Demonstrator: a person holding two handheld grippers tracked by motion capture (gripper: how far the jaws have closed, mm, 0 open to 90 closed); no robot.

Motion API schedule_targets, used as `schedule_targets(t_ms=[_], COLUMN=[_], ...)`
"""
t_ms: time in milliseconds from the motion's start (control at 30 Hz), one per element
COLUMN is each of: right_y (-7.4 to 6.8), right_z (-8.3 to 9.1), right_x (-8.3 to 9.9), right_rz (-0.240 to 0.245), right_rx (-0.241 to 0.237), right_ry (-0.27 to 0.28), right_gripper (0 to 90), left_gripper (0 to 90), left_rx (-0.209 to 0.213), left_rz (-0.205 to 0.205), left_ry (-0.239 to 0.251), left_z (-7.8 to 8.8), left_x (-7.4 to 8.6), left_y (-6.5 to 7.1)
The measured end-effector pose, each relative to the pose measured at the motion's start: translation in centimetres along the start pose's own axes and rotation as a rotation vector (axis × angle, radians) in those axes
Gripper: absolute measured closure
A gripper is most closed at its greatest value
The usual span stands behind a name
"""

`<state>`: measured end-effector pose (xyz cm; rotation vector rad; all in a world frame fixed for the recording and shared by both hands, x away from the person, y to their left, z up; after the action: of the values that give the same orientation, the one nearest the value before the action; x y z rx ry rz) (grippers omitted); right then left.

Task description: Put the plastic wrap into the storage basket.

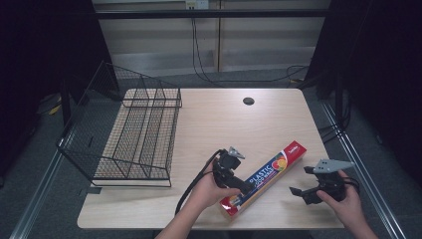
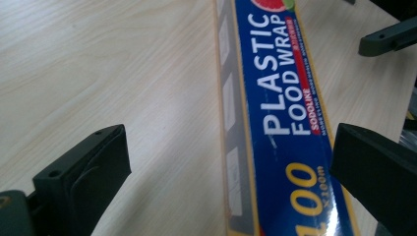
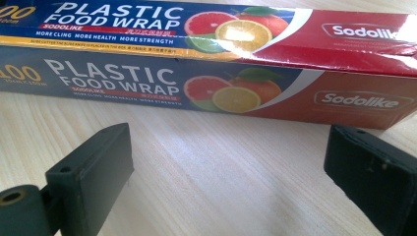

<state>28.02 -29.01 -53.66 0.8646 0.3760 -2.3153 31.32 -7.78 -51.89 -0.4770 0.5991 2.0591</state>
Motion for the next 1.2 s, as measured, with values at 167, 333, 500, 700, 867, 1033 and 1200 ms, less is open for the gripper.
schedule_targets(t_ms=[167,333,500,700,867,1033,1200], right_y=[0.0,0.0,0.1,0.1,0.1,0.1,0.2], right_z=[0.0,0.1,0.1,0.1,0.1,0.2,0.2], right_x=[0.0,0.0,0.0,0.0,0.0,0.0,0.0], right_rz=[0.002,0.0,-0.003,-0.003,-0.002,-0.006,-0.003], right_rx=[0.002,-0.004,0.001,0.002,0.0,-0.002,-0.002], right_ry=[0.002,0.003,0.003,0.006,0.004,0.008,0.008], right_gripper=[4.2,4.2,4.2,4.1,4.1,4.1,4.0], left_gripper=[1.7,2.4,2.9,3.1,3.5,6.2,7.7], left_rx=[0.015,0.015,0.02,0.02,0.014,0.022,0.022], left_rz=[0.016,-0.024,-0.027,-0.04,-0.055,-0.058,-0.067], left_ry=[0.002,-0.03,-0.041,-0.051,-0.081,-0.098,-0.132], left_z=[-0.7,-1.5,-2.3,-3.0,-3.6,-4.2,-4.9], left_x=[-0.8,-1.2,-1.7,-2.0,-2.2,-2.3,-2.5], left_y=[0.8,1.1,1.9,2.5,2.8,3.0,3.2])
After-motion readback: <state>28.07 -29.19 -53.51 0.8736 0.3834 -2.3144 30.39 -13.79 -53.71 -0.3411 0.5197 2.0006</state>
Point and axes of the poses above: each handheld gripper's, and its own axes: z roughly backward along the jaws, x roughly out of its underside, y roughly to its right, the point moved 9 cm from there along -z, roughly forward along the jaws, and after that the axes turned 6 degrees about -y, right-handed, at the moved point
